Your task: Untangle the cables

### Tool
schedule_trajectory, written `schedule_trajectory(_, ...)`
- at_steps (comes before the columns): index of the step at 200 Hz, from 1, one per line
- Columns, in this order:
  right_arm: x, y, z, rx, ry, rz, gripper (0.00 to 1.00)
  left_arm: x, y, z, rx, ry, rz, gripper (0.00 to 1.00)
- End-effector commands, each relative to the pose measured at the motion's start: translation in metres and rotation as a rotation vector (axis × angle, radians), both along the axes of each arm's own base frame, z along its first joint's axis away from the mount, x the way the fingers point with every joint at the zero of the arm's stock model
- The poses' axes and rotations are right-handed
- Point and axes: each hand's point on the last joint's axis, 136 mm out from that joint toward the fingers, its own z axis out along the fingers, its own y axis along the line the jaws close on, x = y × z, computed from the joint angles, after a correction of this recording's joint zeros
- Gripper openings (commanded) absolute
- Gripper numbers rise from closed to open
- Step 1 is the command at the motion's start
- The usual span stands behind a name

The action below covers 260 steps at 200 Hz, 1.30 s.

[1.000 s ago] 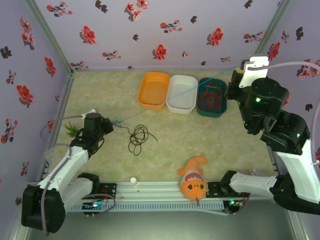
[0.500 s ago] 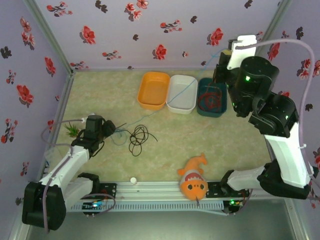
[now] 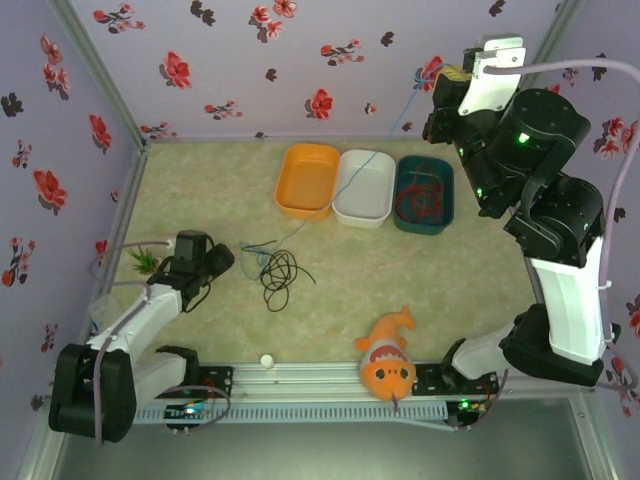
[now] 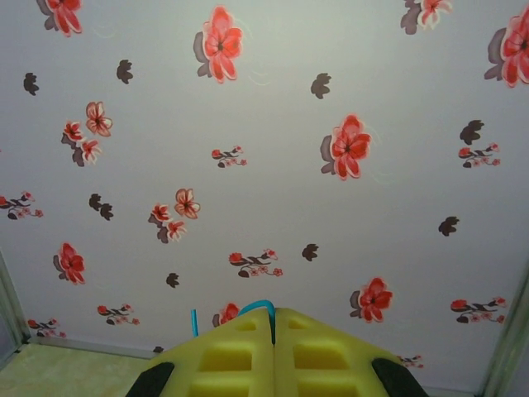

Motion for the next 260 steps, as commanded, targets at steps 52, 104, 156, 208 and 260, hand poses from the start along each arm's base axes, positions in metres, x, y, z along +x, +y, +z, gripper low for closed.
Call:
schedule_trajectory(52,0.003,0.002,0.003,0.019,-0.025,-0.003,0.0,-0.014,-0.049,-0.003,-0.25,0.025,-0.147,0.57)
schedule_trajectory(104,0.006,0.005,-0.002,0.014,-0.019,-0.005,0.0,-0.002,-0.069,-0.011,-0.263,0.037,-0.19,0.61)
schedule_trajectory(156,-0.004,-0.025,0.001,0.0,-0.026,-0.096,0.0,0.007,-0.059,-0.039,-0.22,0.125,-0.156,0.05)
schedule_trajectory(208,-0.037,-0.1,0.009,0.001,-0.06,-0.313,0.0,0.012,0.035,-0.003,-0.13,0.097,0.092,0.0)
schedule_trajectory(260,-0.083,-0.174,0.016,0.045,-0.096,-0.483,0.0,0.008,0.093,0.038,-0.066,0.07,0.202,0.0)
